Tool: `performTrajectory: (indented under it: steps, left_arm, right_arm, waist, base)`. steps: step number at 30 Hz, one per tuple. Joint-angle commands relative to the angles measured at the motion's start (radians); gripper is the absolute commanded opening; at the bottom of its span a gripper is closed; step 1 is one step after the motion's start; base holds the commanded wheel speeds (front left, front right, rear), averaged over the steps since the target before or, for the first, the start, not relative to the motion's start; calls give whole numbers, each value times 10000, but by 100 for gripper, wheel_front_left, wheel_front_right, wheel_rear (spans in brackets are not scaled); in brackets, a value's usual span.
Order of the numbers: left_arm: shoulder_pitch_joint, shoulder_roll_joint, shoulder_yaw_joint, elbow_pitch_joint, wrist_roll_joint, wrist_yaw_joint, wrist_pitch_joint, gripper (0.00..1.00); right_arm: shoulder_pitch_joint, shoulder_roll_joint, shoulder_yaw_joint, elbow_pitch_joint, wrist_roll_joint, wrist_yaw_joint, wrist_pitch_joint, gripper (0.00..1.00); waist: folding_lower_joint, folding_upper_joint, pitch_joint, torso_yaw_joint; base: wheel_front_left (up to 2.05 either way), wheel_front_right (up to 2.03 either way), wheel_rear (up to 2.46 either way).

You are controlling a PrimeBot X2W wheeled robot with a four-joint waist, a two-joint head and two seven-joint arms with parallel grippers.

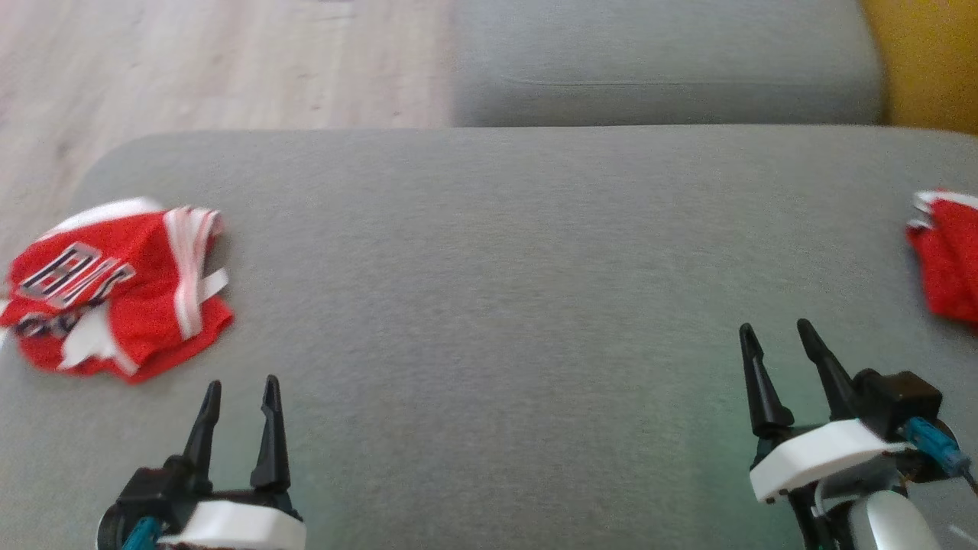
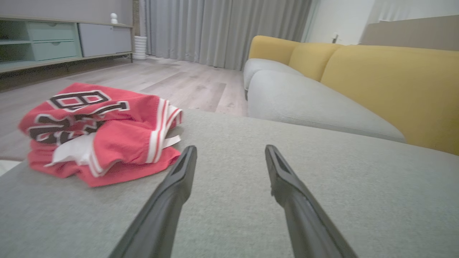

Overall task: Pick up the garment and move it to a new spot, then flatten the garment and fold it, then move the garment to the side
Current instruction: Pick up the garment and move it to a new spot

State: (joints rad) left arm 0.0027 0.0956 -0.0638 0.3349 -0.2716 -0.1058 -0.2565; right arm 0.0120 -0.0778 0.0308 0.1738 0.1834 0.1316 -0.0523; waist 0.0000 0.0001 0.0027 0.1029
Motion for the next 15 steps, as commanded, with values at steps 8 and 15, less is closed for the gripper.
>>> performTrajectory:
  steps: [8, 15]
  left_arm:
    - [-457, 362, 370, -224, 39, 37, -53, 100]
    - [-348, 449, 470, -256, -52, 89, -53, 100]
  right_arm:
    - [-313, -97, 433, -253, -41, -9, -109, 100]
    - [-425, -79, 632, -144, 1, -9, -140, 100]
  waist:
    - [0, -1, 64, 2625]
    - [0, -1, 49, 3631]
  base:
    - [0, 0, 0]
    - [0, 0, 0]
